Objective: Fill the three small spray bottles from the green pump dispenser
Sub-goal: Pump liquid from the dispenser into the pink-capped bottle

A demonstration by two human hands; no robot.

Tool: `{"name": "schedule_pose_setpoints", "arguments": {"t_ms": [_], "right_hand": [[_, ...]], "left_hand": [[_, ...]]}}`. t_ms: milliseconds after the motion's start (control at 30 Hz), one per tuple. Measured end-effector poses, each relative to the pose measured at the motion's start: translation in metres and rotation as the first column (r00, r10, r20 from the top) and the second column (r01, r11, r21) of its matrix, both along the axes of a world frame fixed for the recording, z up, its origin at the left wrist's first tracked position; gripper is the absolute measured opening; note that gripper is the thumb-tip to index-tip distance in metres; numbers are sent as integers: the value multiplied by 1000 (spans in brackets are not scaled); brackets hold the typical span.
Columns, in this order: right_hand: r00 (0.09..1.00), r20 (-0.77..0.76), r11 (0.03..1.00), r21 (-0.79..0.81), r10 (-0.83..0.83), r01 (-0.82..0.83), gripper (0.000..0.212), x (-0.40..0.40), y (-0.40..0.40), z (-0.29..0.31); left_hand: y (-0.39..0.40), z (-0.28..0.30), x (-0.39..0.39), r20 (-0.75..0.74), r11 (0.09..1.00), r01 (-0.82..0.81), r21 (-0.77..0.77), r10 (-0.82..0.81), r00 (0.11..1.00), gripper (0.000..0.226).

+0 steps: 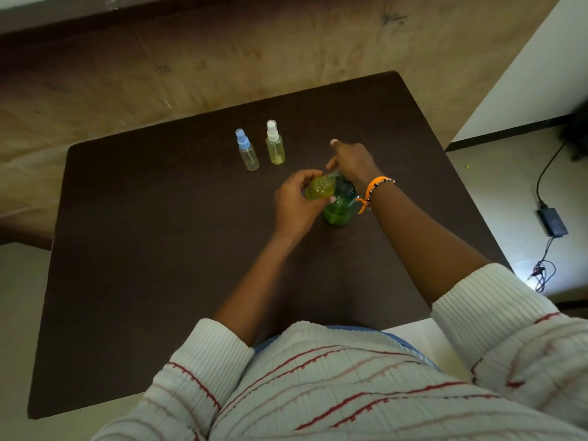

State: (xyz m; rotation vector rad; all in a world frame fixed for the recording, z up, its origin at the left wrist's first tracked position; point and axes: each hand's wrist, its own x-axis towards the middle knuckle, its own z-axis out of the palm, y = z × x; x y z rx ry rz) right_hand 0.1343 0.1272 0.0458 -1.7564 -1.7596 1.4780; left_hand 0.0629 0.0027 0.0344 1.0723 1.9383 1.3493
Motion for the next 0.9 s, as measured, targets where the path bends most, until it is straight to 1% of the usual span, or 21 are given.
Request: {"name": "schedule_pose_setpoints", "arguments": {"t_ms": [67, 200, 300, 433, 533, 633, 700, 800, 900], "right_hand": [[999, -34, 1000, -21, -22, 21, 51, 0, -1, 0], [999, 32, 999, 31, 9, -10, 39, 0, 1, 2], [998, 68, 995, 102, -16, 9, 42, -1, -1, 2], [989, 147, 982, 187, -2, -25, 45, -5, 1, -1], [989, 148, 982, 187, 2, -30, 50, -5, 3, -4], [992, 123, 988, 147, 37, -55, 54, -4, 4, -3], [993, 106, 991, 117, 48, -61, 54, -3, 4, -2], [994, 112, 986, 162, 15, -34, 46, -4, 2, -3], [988, 154, 976, 215, 3, -36, 42, -5, 1, -4]], "left_hand": [[-1, 1, -1, 5, 1000, 3, 7, -3, 1000, 43], [-2, 2, 0, 9, 1000, -12, 4, 12, 1000, 42], [-2, 3, 1, 25, 1000, -23, -2, 23, 999, 43], [-2, 1, 3, 33, 999, -31, -12, 31, 999, 42], [-2, -1, 1, 42, 999, -35, -10, 35, 999, 42], [-1, 0, 0, 50, 1000, -25, -8, 26, 998, 44], [-1, 0, 0, 54, 1000, -24, -5, 25, 998, 44], [-1, -1, 1, 43, 1000, -22, -5, 22, 999, 44], [-2, -3, 0, 36, 1000, -26, -15, 27, 999, 44]]}}
